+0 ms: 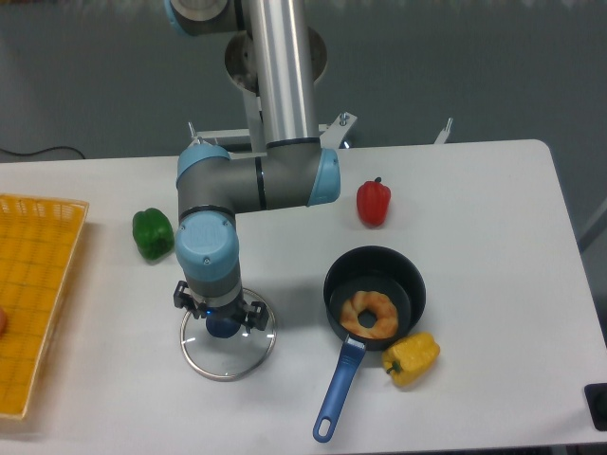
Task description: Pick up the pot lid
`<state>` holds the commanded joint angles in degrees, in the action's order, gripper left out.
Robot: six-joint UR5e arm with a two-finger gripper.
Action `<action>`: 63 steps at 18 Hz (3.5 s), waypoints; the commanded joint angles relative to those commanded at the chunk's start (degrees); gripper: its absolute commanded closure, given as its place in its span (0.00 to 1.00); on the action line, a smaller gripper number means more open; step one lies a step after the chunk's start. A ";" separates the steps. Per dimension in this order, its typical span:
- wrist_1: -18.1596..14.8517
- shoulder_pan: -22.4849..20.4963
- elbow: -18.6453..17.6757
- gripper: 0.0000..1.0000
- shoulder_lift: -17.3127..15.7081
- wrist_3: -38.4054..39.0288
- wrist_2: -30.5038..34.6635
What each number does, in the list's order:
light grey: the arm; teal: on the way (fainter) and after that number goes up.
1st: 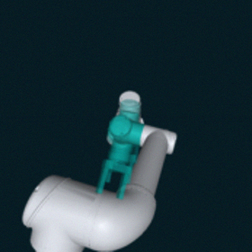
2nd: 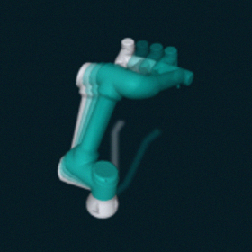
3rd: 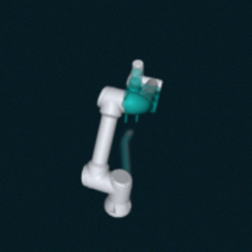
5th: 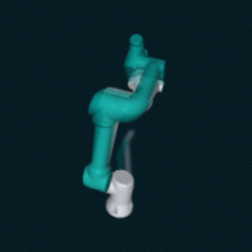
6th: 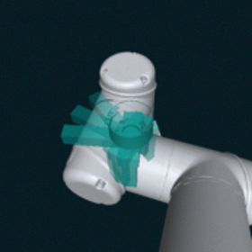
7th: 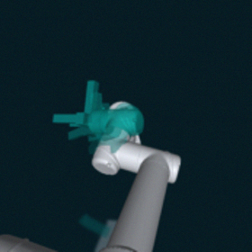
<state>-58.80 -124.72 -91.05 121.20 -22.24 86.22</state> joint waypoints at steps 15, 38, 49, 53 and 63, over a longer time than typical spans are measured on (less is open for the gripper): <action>0.00 0.70 0.17 0.07 0.79 -0.61 0.35; -0.70 0.18 2.98 0.42 -0.35 -2.81 -0.18; -10.71 -5.26 4.92 0.48 -6.41 -20.99 0.44; -17.13 -8.43 7.20 0.48 -7.91 -28.20 0.62; -17.93 -13.45 8.17 0.49 -9.93 -36.82 0.62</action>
<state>-76.73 -138.16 -82.88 111.27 -59.06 86.84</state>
